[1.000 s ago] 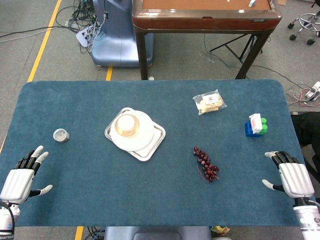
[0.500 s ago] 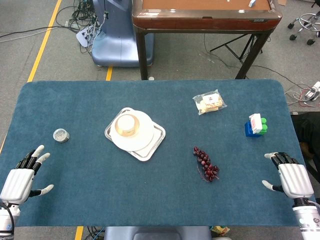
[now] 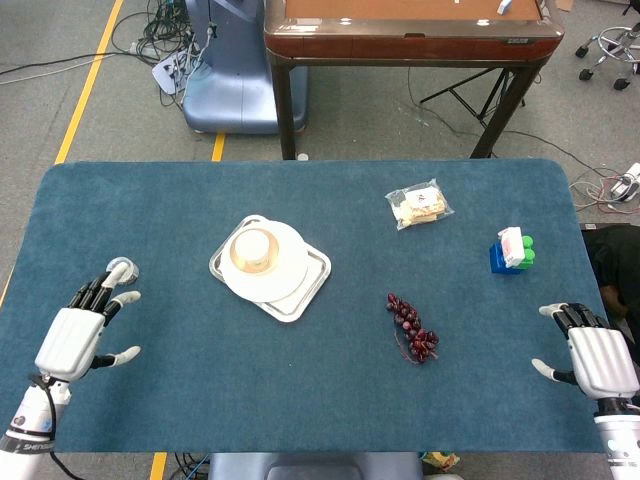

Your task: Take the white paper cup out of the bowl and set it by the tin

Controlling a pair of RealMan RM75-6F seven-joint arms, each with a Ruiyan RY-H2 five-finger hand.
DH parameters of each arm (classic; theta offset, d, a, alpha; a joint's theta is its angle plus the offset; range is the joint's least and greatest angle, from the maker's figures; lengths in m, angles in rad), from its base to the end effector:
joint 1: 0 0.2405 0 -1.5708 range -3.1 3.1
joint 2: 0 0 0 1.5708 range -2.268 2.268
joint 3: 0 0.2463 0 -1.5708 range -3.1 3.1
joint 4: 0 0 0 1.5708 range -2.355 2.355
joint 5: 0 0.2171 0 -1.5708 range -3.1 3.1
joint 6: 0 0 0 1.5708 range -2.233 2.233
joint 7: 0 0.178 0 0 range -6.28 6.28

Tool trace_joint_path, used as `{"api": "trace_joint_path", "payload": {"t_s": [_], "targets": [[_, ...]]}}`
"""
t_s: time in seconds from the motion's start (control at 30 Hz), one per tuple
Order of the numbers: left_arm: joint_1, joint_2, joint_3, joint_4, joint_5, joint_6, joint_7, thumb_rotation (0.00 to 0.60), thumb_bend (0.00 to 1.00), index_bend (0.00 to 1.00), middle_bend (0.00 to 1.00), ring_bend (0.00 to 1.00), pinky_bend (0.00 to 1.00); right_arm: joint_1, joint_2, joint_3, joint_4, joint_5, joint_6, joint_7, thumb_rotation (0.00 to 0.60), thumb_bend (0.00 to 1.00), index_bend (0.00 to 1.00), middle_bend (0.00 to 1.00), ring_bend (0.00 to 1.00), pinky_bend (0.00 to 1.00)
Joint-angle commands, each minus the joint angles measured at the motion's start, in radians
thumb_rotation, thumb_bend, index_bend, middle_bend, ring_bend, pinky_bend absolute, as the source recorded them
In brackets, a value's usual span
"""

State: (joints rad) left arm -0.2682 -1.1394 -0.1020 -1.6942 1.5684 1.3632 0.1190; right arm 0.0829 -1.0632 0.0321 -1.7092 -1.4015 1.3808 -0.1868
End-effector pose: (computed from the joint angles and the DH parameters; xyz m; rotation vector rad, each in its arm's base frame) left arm -0.2299 0.2695 0.1191 -1.6093 -0.7736 -1.0281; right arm -0.3144 -0.2071 0.1420 1.4306 -0.9277 0.6762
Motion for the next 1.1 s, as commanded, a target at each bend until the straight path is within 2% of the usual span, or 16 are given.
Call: {"api": "trace_joint_path", "payload": {"t_s": [0.03,0.13,0.47,0.8,1.0,1.1], "targets": [[-0.052,-0.015,-0.040,-0.013,-0.030,-0.049,0.015,0.600,0.08,0.26,0.00,0.00,0.10,0.003,-0.001,0.001,0.003,0.005,-0.006,-0.002,0.600,0.04,0.29,0.28,0.19,0.31],[-0.100,-0.009,-0.072,-0.039,-0.078,-0.111,0.030,0.600,0.08,0.27,0.00,0.00,0.10,0.007,-0.003,0.002,0.005,0.011,-0.015,-0.005,0.600,0.04,0.29,0.28,0.19,0.31],[-0.242,-0.081,-0.152,-0.037,-0.243,-0.235,0.224,0.600,0.08,0.32,0.00,0.00,0.10,0.022,-0.002,0.009,0.015,0.025,-0.043,0.010,0.600,0.05,0.29,0.28,0.19,0.31],[-0.373,-0.171,-0.199,0.011,-0.446,-0.325,0.379,0.600,0.20,0.36,0.00,0.00,0.10,0.029,0.006,0.014,0.024,0.035,-0.060,0.041,0.600,0.04,0.29,0.28,0.19,0.31],[-0.454,-0.223,-0.230,0.044,-0.611,-0.390,0.404,0.600,0.20,0.36,0.00,0.00,0.10,0.030,0.015,0.019,0.027,0.043,-0.064,0.067,0.600,0.04,0.29,0.28,0.19,0.31],[-0.490,-0.256,-0.233,0.084,-0.653,-0.397,0.419,0.600,0.20,0.37,0.00,0.00,0.10,0.029,0.021,0.020,0.027,0.042,-0.063,0.083,0.600,0.04,0.29,0.28,0.19,0.31]]}}
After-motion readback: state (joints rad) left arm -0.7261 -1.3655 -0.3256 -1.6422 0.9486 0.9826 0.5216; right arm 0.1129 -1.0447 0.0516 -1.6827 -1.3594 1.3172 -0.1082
